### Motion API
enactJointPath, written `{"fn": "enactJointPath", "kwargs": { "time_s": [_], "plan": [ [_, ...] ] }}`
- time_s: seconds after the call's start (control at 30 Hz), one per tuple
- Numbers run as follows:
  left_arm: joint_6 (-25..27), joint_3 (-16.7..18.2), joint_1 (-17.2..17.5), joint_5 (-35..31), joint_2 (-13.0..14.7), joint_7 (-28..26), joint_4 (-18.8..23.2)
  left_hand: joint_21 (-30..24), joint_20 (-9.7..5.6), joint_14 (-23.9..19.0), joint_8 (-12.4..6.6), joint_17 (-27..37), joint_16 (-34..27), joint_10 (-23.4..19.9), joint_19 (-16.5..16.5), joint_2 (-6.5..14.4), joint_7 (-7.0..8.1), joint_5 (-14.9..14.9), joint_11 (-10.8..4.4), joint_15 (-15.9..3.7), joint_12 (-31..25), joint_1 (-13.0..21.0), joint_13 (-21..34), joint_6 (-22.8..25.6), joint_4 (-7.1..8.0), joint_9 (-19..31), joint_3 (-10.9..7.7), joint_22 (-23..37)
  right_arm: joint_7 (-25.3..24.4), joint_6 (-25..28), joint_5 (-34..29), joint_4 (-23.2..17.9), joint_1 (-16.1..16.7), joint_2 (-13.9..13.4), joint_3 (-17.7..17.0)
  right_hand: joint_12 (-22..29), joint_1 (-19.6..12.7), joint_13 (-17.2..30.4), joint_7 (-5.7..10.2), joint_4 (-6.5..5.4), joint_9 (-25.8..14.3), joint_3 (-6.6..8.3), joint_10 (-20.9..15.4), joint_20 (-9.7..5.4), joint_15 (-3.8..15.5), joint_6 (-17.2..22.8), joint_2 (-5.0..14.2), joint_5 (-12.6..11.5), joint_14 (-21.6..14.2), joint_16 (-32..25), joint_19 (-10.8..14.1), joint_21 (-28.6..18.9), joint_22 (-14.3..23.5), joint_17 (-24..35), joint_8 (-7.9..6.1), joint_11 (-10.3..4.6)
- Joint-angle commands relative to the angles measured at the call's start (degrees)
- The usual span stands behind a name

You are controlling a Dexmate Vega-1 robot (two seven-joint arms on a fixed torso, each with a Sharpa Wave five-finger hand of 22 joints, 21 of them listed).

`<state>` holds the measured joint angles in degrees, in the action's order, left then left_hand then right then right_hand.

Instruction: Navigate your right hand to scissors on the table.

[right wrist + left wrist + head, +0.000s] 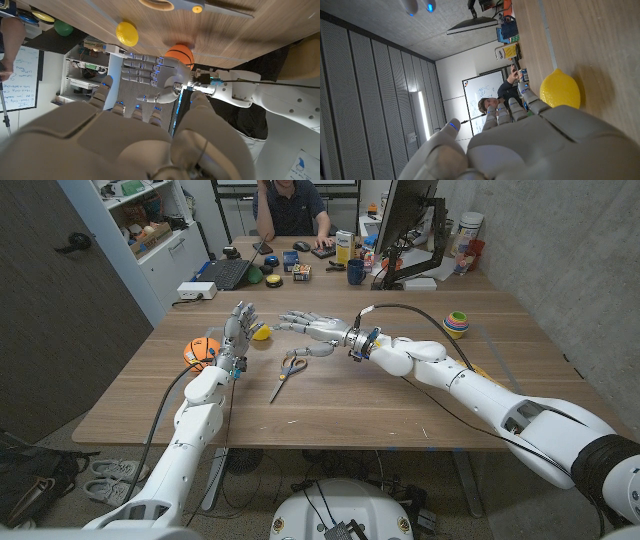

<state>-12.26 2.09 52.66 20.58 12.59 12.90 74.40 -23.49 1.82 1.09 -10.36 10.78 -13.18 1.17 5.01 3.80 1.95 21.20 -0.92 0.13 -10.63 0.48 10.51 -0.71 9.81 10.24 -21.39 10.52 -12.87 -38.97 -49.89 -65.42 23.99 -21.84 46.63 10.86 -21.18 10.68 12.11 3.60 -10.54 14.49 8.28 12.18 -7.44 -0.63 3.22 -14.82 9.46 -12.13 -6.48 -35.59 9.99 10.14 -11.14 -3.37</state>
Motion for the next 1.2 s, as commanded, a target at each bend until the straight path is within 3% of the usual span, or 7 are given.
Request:
{"fn": "enactJointPath", "kwargs": {
  "time_s": [0.03, 0.37, 0.5, 0.67, 0.73, 0.9, 1.2],
  "plan": [
    [-0.2, 0.1, -0.5, -0.2, 0.1, 0.0, -0.7, 0.3, 0.05, 0.5, -0.33, 0.2, -0.4, 0.3, 0.4, 0.3, 0.25, 0.3, 0.16, -0.11, -0.4, -0.2, 0.3, -0.2, -0.03, 0.3, 0.20, 0.3, -2.7, -0.4, -4.6, 3.9, -3.9, 1.5, 6.1, 0.3, -1.7, 0.0, 0.41, 0.89, -0.1, 0.33, -0.3, 0.20, 0.03, -0.5, 0.18, -0.5, -0.9, -0.3, 0.6, 0.4, 0.2, 0.0, 0.07, -0.03],
    [-0.1, 0.1, -0.7, -0.5, 0.0, -0.3, -0.9, 0.4, 0.02, 0.5, -0.34, 0.2, -0.4, 0.4, 0.5, 0.4, 0.28, 0.3, 0.16, -0.01, -0.4, -0.2, 0.3, -0.2, -0.02, 0.3, 0.45, 0.3, -3.1, -2.3, -5.9, 7.1, -6.6, 2.8, 9.8, 0.2, -4.2, 0.0, 0.41, 2.33, -0.1, 0.91, -0.5, 0.15, 0.54, -0.9, 0.42, -0.9, -1.7, -0.4, 1.6, 0.8, 0.3, 0.0, 0.01, 0.05],
    [-0.5, 0.0, -1.0, -0.7, 0.0, -0.2, -1.3, 0.5, 0.01, 0.5, -0.34, 0.2, -0.4, 0.3, 0.5, 0.4, 0.26, 0.4, 0.20, -0.04, -0.4, -0.2, 0.3, -0.2, -0.03, 0.3, 0.53, 0.3, -2.6, -3.5, -6.0, 9.5, -8.1, 3.9, 11.4, 0.3, -6.8, 0.0, 0.39, 3.58, -0.2, 1.72, -1.4, 0.12, 0.73, -0.1, 1.18, -1.4, -2.6, -0.4, 3.1, 1.1, 0.3, -0.1, -0.41, -0.01],
    [-0.9, -0.2, -0.9, -1.5, 0.1, -0.9, -1.2, 0.6, -0.02, 0.5, -0.34, 0.2, -0.4, 0.3, 0.5, 0.4, 0.32, 0.4, 0.25, -0.06, -0.4, -0.2, 0.3, -0.2, -0.04, 0.3, 0.64, 0.3, -1.3, -4.0, -5.8, 12.1, -9.7, 5.3, 13.0, 0.5, -9.4, 0.0, 0.33, 4.58, -0.2, 2.64, -2.5, 0.15, 0.80, 1.9, 2.02, -1.6, -3.8, -0.5, 4.8, 1.3, 0.3, -0.1, -0.98, 0.10],
    [-1.1, -0.2, -0.8, -1.7, 0.2, -1.1, -1.1, 0.6, 0.03, 0.5, -0.35, 0.2, -0.4, 0.3, 0.5, 0.4, 0.31, 0.4, 0.21, -0.06, -0.4, -0.2, 0.3, -0.2, -0.04, 0.3, 0.69, 0.3, -0.3, -4.0, -5.7, 13.3, -10.5, 6.0, 13.6, 0.7, -10.7, 0.0, 0.10, 5.02, -0.2, 3.00, -3.9, 0.16, 0.90, 4.5, 2.01, -1.8, -4.8, -0.5, 6.0, 1.4, 0.3, -0.1, -1.68, -0.05],
    [-1.4, -0.3, -0.7, -1.8, 0.1, -1.1, -1.1, 0.7, 0.02, 0.5, -0.37, 0.2, -0.4, 0.3, 0.5, 0.4, 0.28, 0.5, 0.23, -0.05, -0.4, -0.2, 0.3, -0.1, -0.05, 0.3, 0.77, 0.3, 2.7, -2.5, -5.6, 15.1, -11.8, 7.4, 15.1, 0.8, -11.2, 0.0, -0.10, 5.12, -0.2, 3.00, -4.6, 0.21, 0.83, 5.5, 1.72, -1.8, -5.0, -0.4, 6.7, 1.6, 0.3, -0.1, -1.77, -0.04],
    [-1.8, -0.3, -0.5, -1.7, 0.1, -1.2, -0.8, 0.8, 0.05, 0.5, -0.35, 0.2, -0.4, 0.3, 0.5, 0.4, 0.29, 0.5, 0.14, -0.09, -0.4, -0.2, 0.3, -0.1, -0.07, 0.3, 0.98, 0.3, 3.6, -2.0, -6.5, 19.1, -14.4, 10.1, 18.6, 0.9, -12.0, 0.0, 0.36, 5.16, -0.2, 3.08, -5.7, 0.13, 1.31, 6.2, 1.60, -2.0, -6.3, -0.6, 8.0, 1.6, 0.3, -0.1, -1.61, -0.15]
  ]
}}
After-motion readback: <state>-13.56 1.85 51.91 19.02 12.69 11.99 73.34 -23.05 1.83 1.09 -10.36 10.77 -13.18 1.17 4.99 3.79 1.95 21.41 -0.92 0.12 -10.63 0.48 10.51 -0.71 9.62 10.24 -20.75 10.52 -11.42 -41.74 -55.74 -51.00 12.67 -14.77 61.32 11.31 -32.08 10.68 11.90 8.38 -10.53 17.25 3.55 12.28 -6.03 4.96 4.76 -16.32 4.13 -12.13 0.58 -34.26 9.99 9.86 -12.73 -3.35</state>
